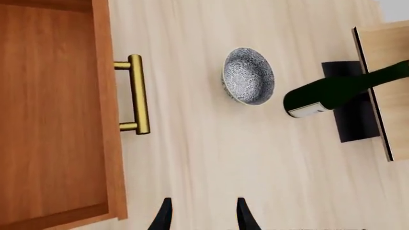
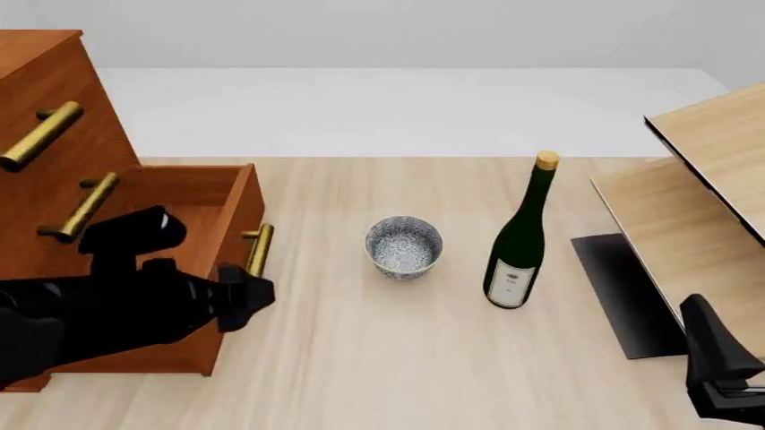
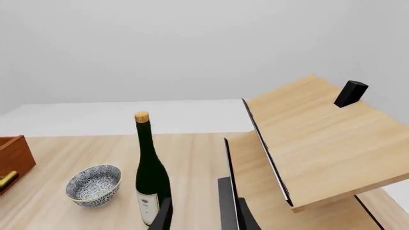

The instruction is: Close the bottom drawer of the cabinet and open the top drawer.

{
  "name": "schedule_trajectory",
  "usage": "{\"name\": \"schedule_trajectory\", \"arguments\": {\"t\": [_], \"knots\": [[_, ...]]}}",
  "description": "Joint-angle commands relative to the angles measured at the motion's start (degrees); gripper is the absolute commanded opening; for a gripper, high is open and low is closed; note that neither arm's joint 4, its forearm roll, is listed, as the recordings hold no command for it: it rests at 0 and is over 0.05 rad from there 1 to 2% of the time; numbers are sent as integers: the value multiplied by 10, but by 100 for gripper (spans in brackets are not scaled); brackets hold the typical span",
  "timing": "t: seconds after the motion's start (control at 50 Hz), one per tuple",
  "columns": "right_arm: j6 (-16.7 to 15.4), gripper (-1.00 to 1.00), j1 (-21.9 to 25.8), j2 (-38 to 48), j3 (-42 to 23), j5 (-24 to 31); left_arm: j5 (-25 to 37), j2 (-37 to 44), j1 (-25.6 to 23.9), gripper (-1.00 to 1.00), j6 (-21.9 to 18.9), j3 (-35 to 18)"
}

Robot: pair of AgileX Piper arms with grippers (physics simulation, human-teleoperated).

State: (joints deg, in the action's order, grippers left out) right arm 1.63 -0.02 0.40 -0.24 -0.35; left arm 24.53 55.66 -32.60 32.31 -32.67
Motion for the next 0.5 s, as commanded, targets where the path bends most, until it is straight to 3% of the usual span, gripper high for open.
{"name": "schedule_trajectory", "arguments": {"t": [0.02,0.16,0.5], "knots": [[1,100,0,7,0,-7,-10,10,-6,100,24,23],[2,100,-1,17,0,-16,-23,15,-13,100,48,41],[4,100,-1,18,-1,-17,-49,33,19,100,34,49]]}}
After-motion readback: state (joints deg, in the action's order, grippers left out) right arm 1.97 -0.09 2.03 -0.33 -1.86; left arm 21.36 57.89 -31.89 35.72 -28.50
